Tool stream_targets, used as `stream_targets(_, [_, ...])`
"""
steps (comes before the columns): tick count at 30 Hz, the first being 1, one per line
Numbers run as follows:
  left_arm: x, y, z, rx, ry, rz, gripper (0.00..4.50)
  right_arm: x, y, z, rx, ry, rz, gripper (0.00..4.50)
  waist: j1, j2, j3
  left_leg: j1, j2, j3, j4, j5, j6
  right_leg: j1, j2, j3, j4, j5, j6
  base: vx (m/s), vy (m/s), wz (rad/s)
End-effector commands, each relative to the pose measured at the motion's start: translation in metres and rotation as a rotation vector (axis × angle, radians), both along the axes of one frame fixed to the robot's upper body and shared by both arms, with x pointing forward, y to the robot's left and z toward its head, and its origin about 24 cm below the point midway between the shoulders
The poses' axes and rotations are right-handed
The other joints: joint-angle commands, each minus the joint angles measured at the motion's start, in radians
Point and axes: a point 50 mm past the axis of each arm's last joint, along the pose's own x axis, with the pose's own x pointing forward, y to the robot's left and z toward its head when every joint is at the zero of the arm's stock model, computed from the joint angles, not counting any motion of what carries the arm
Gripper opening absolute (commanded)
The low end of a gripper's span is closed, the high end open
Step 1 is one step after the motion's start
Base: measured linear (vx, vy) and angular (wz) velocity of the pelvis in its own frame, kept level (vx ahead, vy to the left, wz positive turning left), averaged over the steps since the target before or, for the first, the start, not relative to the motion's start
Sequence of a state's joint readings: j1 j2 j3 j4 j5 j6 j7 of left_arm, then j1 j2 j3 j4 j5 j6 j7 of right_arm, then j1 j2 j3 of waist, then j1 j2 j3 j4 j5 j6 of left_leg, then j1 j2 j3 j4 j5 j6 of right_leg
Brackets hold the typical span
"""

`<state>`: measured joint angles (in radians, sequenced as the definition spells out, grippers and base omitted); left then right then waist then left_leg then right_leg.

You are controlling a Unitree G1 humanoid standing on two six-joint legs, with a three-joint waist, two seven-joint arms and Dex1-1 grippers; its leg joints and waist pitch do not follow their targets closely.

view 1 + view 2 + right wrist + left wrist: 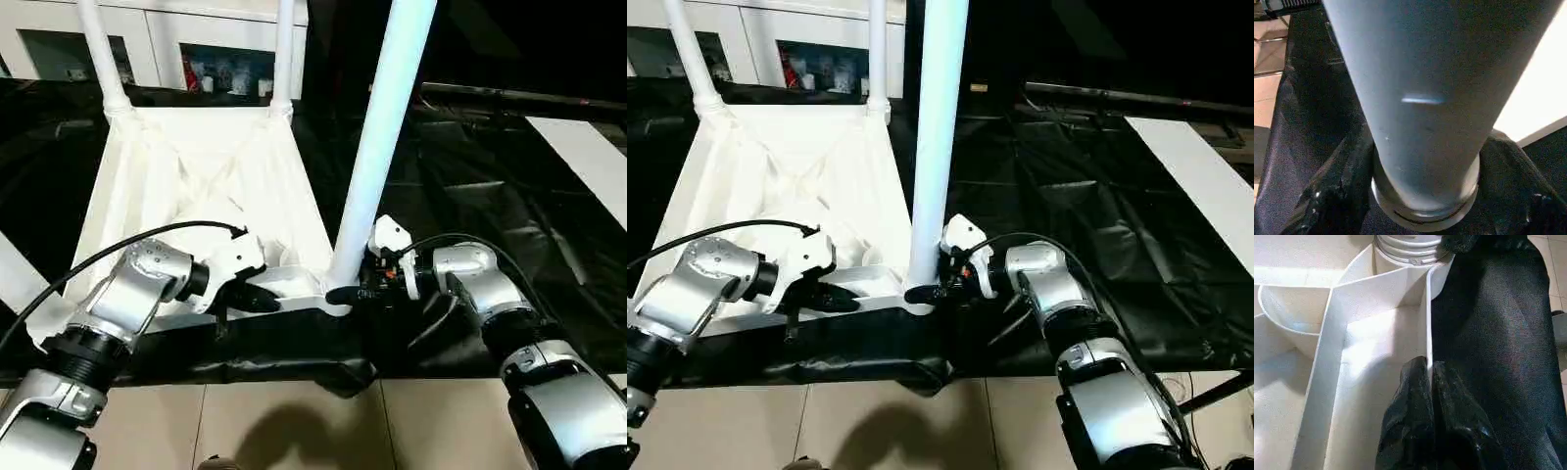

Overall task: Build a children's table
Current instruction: Rotate leg to tighten

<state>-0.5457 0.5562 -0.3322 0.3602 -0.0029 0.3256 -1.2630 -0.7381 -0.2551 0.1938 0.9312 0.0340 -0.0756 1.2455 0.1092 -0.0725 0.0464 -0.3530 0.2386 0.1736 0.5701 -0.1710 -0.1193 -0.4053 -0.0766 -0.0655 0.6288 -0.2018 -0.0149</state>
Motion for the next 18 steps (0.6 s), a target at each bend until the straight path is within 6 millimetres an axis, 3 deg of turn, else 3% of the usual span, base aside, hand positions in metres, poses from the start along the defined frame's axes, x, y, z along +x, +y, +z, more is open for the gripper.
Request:
stream_targets(1, [-0.015,-0.005,-0.021,0.037,0.116,-0.064,0.0,-0.001,-0.006,-0.005,-0.032,0.007,-0.023,2.66,-0.004,0.014,-0.062,0.005,-0.005,0.015,-0.056,-0.14,0.025,0.056,-0.047,0.041,-0.055,-0.025,-0.24,0.0,0.0,0.0])
stream_targets(2, [-0.013,-0.006,-0.022,0.035,0.11,-0.037,0.0,0.0,-0.007,-0.008,-0.038,0.001,-0.071,2.66,-0.005,0.018,-0.062,0.006,-0.006,0.015,-0.056,-0.147,0.022,0.055,-0.046,0.041,-0.056,-0.027,-0.24,0.0,0.0,0.0])
stream_targets(4, [-0.009,-0.009,-0.024,0.028,0.091,0.012,0.0,0.004,-0.007,-0.012,-0.04,-0.01,-0.165,2.65,-0.01,0.017,-0.057,0.006,-0.006,0.015,-0.059,-0.174,0.011,0.053,-0.047,0.042,-0.062,-0.065,-0.236,0.0,0.0,0.0])
stream_targets(6, [0.006,-0.019,-0.026,0.003,0.024,0.16,0.0,0.012,-0.006,-0.023,-0.015,0.013,-0.438,2.65,-0.015,0.02,-0.05,0.009,-0.008,0.013,-0.064,-0.235,-0.013,0.048,-0.049,0.043,-0.075,-0.177,-0.215,0.0,0.0,0.0])
stream_targets(8, [0.015,-0.026,-0.028,-0.012,-0.002,0.248,0.0,0.014,-0.004,-0.03,-0.005,0.041,-0.571,2.65,-0.02,0.02,-0.052,0.017,-0.008,0.008,-0.065,-0.288,-0.043,0.046,-0.055,0.044,-0.089,-0.317,-0.175,-0.027,-0.003,0.0])
stream_targets(11, [0.028,-0.04,-0.03,-0.032,-0.027,0.397,0.0,0.019,0.008,-0.035,0.03,0.075,-0.796,2.65,-0.024,0.016,-0.052,0.013,-0.01,0.006,-0.066,-0.301,-0.039,0.042,-0.051,0.042,-0.094,-0.356,-0.149,0.0,0.0,0.0])
stream_targets(12, [0.031,-0.045,-0.03,-0.032,-0.034,0.431,0.0,0.02,0.012,-0.037,0.036,0.089,-0.859,2.65,-0.022,0.02,-0.05,0.019,-0.011,0.004,-0.066,-0.323,-0.043,0.036,-0.054,0.04,-0.101,-0.405,-0.133,0.0,0.0,0.0])
stream_targets(13, [0.035,-0.053,-0.032,-0.019,-0.05,0.474,0.0,0.022,0.024,-0.036,0.052,0.095,-0.937,2.65,-0.027,0.019,-0.051,0.02,-0.013,0.005,-0.065,-0.335,-0.044,0.032,-0.052,0.041,-0.104,-0.425,-0.121,0.0,0.0,0.0])
stream_targets(16, [0.038,-0.061,-0.035,0.008,-0.068,0.497,0.0,0.025,0.039,-0.031,0.06,0.073,-0.991,2.65,-0.025,0.02,-0.052,0.021,-0.014,0.002,-0.065,-0.356,-0.04,0.027,-0.051,0.037,-0.109,-0.441,-0.092,0.0,0.0,0.0])
stream_targets(18, [0.04,-0.063,-0.036,0.024,-0.077,0.503,0.0,0.025,0.047,-0.028,0.075,0.069,-0.987,2.65,-0.025,0.019,-0.054,0.015,-0.015,0.001,-0.066,-0.347,-0.032,0.03,-0.05,0.037,-0.107,-0.419,-0.092,0.0,0.0,0.0])
